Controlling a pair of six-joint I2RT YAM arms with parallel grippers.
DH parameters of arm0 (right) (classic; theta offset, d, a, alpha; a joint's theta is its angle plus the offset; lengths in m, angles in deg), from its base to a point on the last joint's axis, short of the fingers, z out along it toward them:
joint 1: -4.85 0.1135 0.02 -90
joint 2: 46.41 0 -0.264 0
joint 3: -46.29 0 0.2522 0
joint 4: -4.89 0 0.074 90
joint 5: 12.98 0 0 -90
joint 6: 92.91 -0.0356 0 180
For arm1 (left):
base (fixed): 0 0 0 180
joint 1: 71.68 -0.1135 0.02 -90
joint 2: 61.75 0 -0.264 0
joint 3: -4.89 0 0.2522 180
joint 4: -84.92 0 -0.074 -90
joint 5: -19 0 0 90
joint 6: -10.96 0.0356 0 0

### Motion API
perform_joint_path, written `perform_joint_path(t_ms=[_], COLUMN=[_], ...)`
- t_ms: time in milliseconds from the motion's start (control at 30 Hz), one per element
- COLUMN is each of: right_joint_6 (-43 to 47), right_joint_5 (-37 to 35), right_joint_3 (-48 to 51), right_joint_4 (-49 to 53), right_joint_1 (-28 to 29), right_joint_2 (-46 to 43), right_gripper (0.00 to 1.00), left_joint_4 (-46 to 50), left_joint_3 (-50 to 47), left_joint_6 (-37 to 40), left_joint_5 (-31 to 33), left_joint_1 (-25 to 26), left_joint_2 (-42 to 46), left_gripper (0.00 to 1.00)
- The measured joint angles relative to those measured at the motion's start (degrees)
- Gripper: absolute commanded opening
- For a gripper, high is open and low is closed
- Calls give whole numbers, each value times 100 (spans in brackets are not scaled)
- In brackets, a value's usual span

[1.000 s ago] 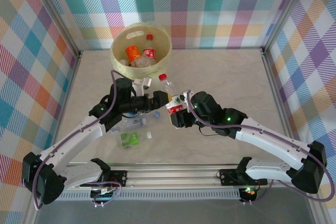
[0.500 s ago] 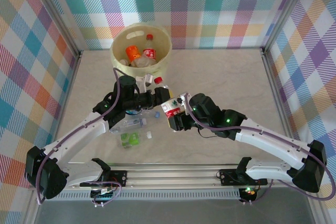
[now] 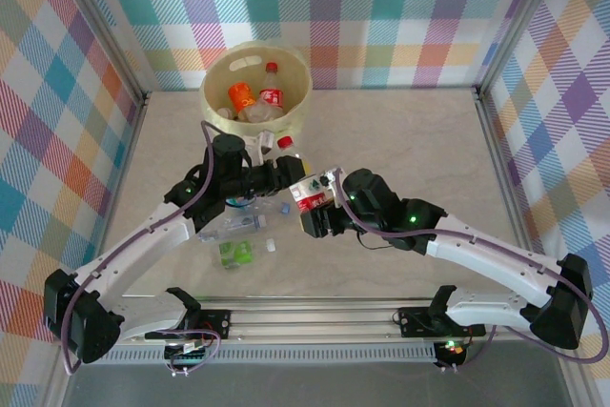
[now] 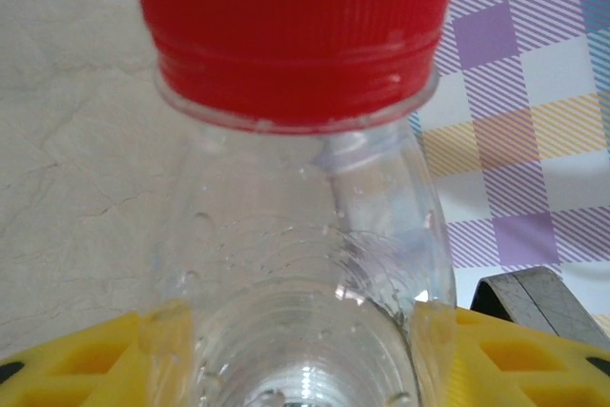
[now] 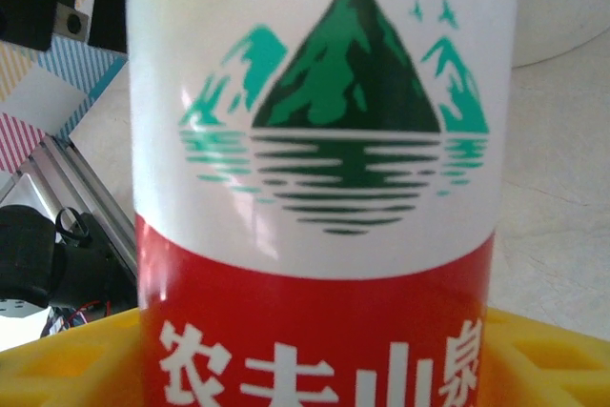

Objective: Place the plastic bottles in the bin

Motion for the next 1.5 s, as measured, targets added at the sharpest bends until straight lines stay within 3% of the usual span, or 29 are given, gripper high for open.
perform_joint_path(t_ms=[267, 467, 833, 1100, 1300, 1500], right_joint_6=[-2, -24, -66, -160, -214, -243], right_joint_5=[81, 114, -31, -151, -173, -258], right_joint_3=[107, 247, 374, 553, 570, 634], right_joint_4=[-90, -111, 28, 66, 85, 173], right_joint_1=[31, 39, 39, 39, 42, 59], right_joint_2=[-319, -535, -667, -874, -935, -1150], right_gripper=[87, 88, 88, 88, 88, 88], left_joint_4=[1010, 1604, 2098, 2179, 2162, 2485], left_joint_3=[1663, 3259, 5595, 6050, 6054, 6439], left_joint_6=[562, 1040, 1209, 1287, 1340, 2004], left_joint_5=[157, 221, 267, 586, 927, 1364], left_joint_1=[-179, -789, -1823, -2531, -2627, -2627], left_joint_2=[-247, -1056, -2457, -2771, -3237, -3657], left_gripper=[58, 58, 58, 57, 57, 58])
